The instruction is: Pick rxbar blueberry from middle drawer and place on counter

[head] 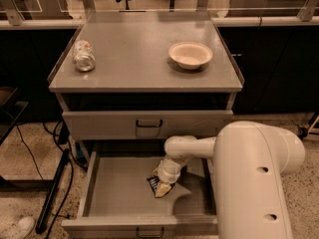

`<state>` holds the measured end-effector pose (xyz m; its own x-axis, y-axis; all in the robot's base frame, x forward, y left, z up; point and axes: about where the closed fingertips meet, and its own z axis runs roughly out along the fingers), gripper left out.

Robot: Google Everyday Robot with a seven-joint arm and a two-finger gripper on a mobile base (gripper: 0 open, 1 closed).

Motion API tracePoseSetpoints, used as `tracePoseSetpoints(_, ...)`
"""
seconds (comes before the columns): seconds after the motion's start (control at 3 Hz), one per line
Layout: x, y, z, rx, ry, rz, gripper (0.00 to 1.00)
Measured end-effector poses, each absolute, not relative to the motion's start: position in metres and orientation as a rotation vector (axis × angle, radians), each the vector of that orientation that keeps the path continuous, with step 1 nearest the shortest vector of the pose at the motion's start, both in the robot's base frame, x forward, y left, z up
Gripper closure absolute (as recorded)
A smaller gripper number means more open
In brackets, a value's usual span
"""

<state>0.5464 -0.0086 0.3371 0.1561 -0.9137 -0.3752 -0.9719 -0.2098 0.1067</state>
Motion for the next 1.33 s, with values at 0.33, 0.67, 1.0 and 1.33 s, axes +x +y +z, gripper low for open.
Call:
tracePoseSetpoints(0.33, 0.546, -0.009, 0.337, -2.262, 1.865, 0.546, 1.00)
tracePoseSetpoints(0.67, 0.546, -0.009, 0.343, -2.262, 1.865, 0.546, 1.00)
tracePoseSetpoints(1.0, 0.541, -0.018, 0.353, -2.219, 1.917, 0.553, 1.00)
tracePoseSetpoints(1.33, 0.529, -0.029, 0.372, -2.168, 1.973, 0.519, 1.00)
